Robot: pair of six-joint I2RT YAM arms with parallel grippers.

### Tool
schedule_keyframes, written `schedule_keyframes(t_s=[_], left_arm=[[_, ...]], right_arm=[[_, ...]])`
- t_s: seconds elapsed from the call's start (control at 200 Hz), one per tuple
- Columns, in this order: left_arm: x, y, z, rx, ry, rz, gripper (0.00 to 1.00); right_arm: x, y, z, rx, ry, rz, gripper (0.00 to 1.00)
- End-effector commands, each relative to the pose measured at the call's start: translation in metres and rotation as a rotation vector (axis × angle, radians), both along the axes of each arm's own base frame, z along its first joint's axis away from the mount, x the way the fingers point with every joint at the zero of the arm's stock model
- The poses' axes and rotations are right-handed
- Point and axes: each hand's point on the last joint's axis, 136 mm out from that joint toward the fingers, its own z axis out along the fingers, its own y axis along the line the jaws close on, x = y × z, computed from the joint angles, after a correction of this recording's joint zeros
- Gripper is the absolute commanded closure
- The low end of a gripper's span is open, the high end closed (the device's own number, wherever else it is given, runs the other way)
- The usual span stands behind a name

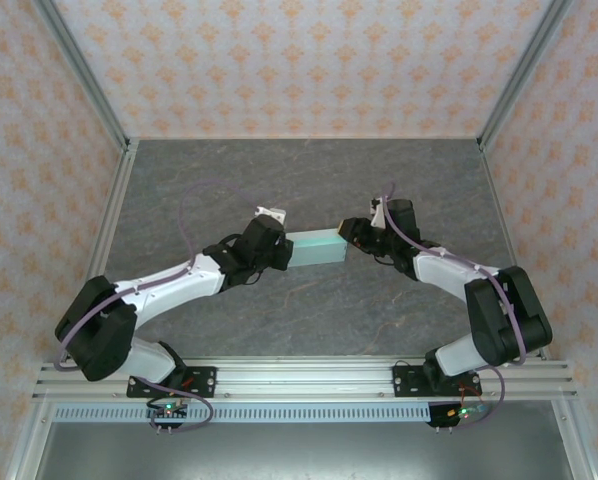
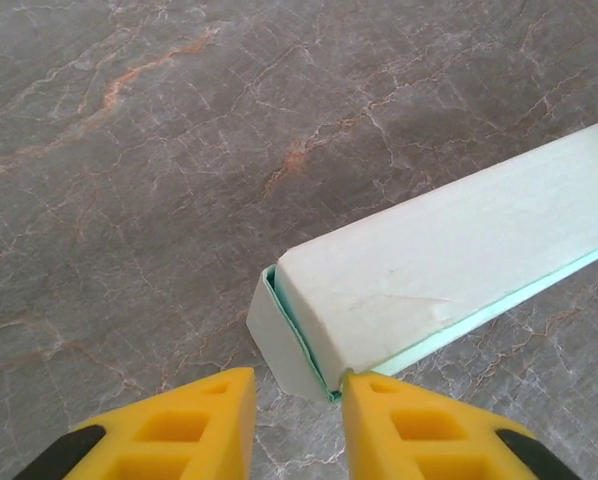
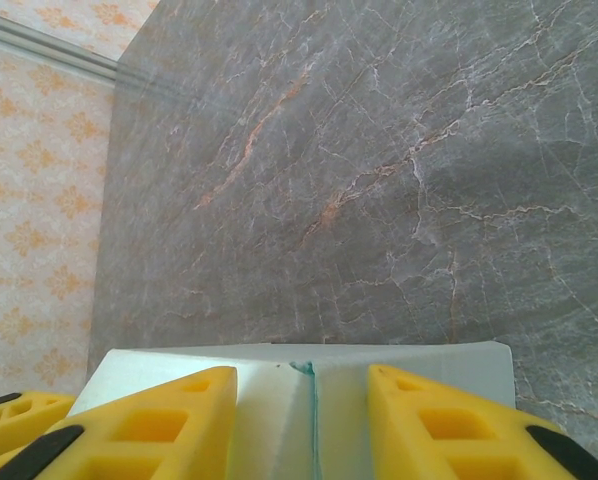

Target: Fold the paper box

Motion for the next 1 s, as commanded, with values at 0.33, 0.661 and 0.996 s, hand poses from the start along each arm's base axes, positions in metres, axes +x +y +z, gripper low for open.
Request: schedule_keyframes(t_s=[0.33,0.661,0.996], left_arm=[[-0.029,0.009,0.011,0.010,0.051,-0.087,0.58],[-0.002,0.008,0.036,-0.346,0.109,0.017,0.42],[0.037,-0.005,0.010,-0.490,0.224,0.109,0.40]], right_arm=[[-0.017,-0.005,-0.042,-0.096,0.116,-0.020,0.63],[-0.018,-0.006,-0.040,-0.114,0.107,-0.017,0.63],[-0.018,-0.006,-0.038,-0.119,0.099,-0.012,0.64]])
